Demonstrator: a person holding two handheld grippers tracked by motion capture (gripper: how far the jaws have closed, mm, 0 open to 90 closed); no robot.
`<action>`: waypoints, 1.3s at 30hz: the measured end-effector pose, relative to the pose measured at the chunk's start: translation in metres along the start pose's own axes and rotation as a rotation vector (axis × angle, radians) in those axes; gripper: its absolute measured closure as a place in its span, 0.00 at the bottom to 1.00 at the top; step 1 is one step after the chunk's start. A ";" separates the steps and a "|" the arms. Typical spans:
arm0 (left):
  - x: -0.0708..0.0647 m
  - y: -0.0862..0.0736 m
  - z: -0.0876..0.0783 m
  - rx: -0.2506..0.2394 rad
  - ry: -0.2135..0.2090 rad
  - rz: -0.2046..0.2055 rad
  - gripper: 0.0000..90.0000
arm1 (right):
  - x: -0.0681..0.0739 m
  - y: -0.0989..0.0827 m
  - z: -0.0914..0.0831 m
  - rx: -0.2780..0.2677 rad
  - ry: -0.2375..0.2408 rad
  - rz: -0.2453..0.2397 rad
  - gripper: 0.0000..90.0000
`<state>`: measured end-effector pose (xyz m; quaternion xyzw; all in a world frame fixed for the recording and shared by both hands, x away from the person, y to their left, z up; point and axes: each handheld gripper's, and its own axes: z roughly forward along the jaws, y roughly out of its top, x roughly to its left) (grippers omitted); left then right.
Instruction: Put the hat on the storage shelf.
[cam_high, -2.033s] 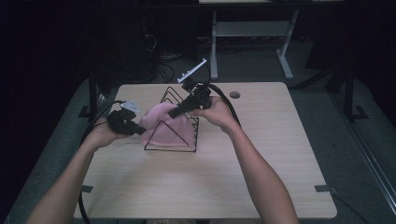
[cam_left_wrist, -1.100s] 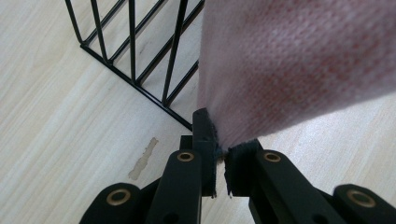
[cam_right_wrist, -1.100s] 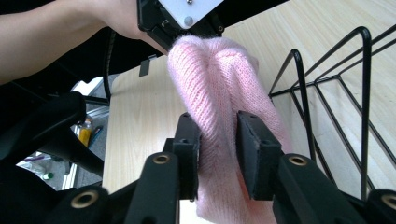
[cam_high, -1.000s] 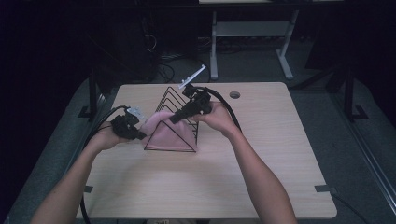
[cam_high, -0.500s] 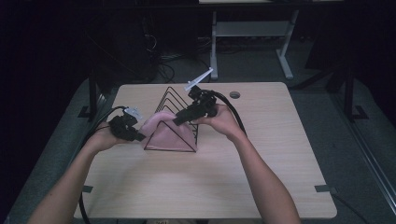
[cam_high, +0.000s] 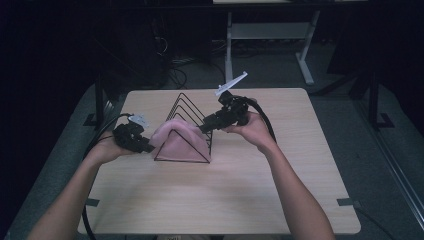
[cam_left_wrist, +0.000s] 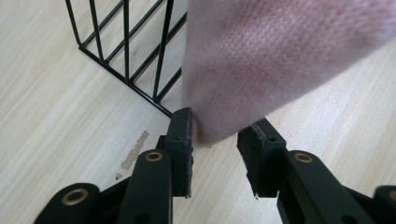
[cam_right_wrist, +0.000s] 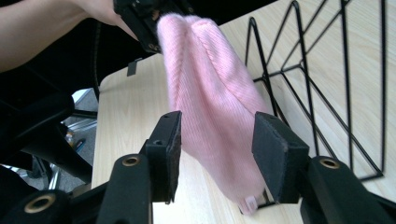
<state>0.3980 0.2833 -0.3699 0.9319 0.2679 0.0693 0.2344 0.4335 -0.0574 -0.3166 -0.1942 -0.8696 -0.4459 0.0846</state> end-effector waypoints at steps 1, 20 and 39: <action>0.000 0.000 -0.001 -0.007 -0.001 0.001 0.72 | 0.000 -0.001 -0.002 0.005 -0.006 0.001 0.57; -0.002 -0.006 -0.013 -0.048 -0.015 -0.004 0.65 | -0.008 -0.023 -0.041 -0.021 -0.082 0.066 0.45; -0.003 -0.008 -0.017 -0.089 -0.001 -0.039 0.51 | -0.011 -0.050 -0.081 -0.048 -0.174 0.117 0.39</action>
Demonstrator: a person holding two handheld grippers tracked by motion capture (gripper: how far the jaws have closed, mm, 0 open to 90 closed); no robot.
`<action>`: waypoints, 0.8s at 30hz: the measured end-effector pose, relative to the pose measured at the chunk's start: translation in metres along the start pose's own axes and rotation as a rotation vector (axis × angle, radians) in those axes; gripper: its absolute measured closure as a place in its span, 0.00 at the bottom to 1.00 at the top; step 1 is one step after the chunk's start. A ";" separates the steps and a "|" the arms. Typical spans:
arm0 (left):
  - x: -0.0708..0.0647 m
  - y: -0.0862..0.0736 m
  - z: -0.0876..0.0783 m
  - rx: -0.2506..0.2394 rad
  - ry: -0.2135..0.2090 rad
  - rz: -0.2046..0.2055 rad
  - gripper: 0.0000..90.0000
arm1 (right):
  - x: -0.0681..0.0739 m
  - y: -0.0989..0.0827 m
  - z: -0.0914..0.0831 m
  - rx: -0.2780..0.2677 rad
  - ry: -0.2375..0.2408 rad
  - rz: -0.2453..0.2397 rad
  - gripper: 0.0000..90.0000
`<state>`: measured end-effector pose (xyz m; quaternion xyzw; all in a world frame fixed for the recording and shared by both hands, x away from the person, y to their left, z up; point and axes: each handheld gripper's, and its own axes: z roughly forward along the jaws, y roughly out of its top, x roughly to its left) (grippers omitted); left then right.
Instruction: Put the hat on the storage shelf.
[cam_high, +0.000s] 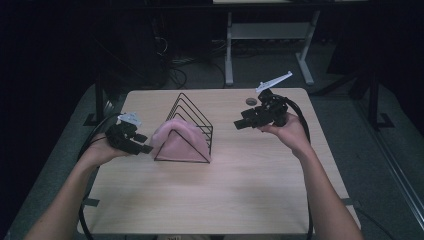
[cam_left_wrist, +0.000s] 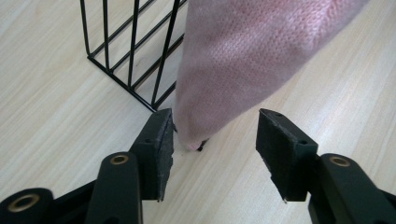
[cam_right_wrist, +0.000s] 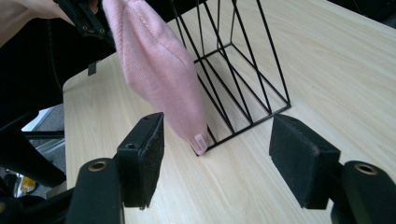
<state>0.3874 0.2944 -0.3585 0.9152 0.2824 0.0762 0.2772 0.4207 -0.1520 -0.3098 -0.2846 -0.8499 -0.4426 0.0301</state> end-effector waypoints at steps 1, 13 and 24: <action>0.000 0.000 0.000 -0.009 -0.002 -0.005 0.51 | -0.001 -0.001 -0.002 0.006 -0.005 0.001 0.38; 0.001 -0.003 -0.003 -0.036 0.015 -0.047 0.38 | -0.007 -0.013 -0.014 -0.006 -0.042 0.029 0.34; -0.002 -0.010 -0.005 -0.042 0.015 -0.068 0.30 | -0.013 -0.032 -0.024 0.001 -0.072 0.068 0.32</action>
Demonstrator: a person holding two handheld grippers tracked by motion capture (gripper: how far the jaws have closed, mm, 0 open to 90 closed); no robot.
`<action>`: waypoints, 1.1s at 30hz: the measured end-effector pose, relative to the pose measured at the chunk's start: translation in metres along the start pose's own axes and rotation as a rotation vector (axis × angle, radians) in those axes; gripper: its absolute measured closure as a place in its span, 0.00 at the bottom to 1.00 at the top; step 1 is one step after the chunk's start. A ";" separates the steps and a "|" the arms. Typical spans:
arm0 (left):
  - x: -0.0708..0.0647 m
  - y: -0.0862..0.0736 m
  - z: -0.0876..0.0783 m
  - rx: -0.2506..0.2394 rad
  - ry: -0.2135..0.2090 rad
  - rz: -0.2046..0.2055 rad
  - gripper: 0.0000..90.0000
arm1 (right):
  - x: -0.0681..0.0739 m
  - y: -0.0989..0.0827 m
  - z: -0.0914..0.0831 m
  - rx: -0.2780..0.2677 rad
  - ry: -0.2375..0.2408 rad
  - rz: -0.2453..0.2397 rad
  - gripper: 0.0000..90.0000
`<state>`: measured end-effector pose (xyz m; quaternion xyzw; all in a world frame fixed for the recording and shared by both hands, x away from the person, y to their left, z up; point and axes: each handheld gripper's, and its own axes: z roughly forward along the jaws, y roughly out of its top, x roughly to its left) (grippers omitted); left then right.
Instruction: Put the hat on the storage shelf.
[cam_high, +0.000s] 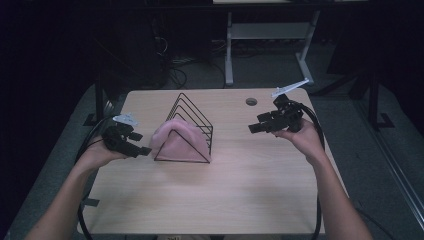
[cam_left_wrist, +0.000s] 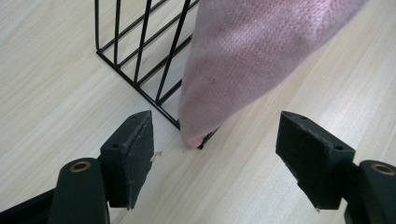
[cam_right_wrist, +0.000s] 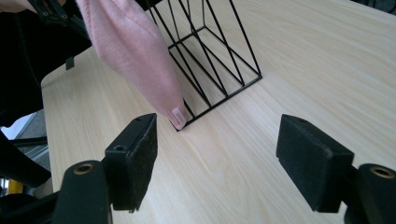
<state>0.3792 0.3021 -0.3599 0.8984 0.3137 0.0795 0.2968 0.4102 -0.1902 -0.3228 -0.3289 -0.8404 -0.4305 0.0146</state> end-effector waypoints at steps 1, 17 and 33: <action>0.000 0.000 0.000 0.000 0.001 -0.001 0.30 | -0.001 -0.002 -0.001 0.001 -0.004 0.007 0.31; -0.004 -0.009 0.001 -0.024 0.003 -0.026 0.29 | -0.012 -0.040 -0.010 -0.003 -0.024 0.072 0.31; -0.011 -0.016 0.004 -0.044 0.008 -0.046 0.25 | -0.016 -0.077 -0.017 -0.003 -0.054 0.112 0.30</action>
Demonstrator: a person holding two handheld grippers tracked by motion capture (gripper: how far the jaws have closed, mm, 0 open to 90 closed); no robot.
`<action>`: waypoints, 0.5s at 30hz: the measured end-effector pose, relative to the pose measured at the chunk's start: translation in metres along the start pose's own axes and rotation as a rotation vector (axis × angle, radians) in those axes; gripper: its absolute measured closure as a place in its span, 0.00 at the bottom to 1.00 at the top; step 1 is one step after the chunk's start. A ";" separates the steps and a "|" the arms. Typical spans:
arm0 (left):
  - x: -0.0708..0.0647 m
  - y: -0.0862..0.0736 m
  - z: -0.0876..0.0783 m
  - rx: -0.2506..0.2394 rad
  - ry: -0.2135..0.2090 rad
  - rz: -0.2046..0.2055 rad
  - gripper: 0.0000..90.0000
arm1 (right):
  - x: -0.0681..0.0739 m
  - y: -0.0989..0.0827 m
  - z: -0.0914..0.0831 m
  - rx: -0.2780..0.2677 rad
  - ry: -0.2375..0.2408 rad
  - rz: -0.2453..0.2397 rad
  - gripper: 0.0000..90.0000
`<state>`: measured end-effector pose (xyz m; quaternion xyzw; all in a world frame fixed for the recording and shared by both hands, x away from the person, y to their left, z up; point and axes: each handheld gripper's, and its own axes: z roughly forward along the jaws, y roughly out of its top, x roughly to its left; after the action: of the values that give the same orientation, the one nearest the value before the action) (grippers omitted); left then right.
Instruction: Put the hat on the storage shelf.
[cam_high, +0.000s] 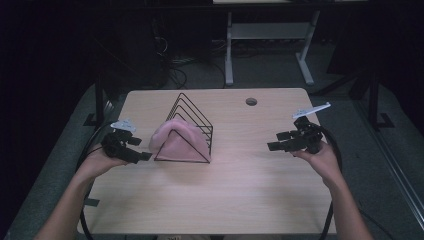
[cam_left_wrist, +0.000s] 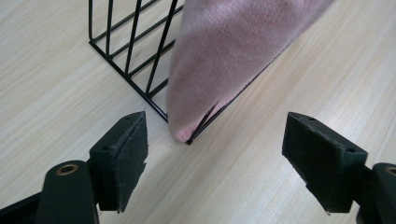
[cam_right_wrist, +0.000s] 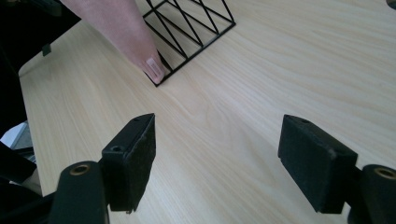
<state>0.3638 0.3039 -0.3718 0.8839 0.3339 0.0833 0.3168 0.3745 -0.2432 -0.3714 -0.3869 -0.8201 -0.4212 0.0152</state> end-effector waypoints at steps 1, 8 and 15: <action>0.000 0.000 0.000 0.003 0.003 0.006 0.25 | -0.001 -0.002 0.000 -0.001 0.000 0.005 0.30; -0.003 -0.004 -0.001 -0.005 0.008 0.005 0.25 | -0.002 -0.020 -0.002 0.009 -0.022 0.021 0.30; -0.008 -0.008 -0.003 -0.022 0.015 0.001 0.25 | -0.005 -0.036 -0.003 0.016 -0.036 0.035 0.30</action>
<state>0.3524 0.3046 -0.3736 0.8799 0.3348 0.0939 0.3239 0.3539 -0.2609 -0.3955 -0.4088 -0.8166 -0.4073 0.0110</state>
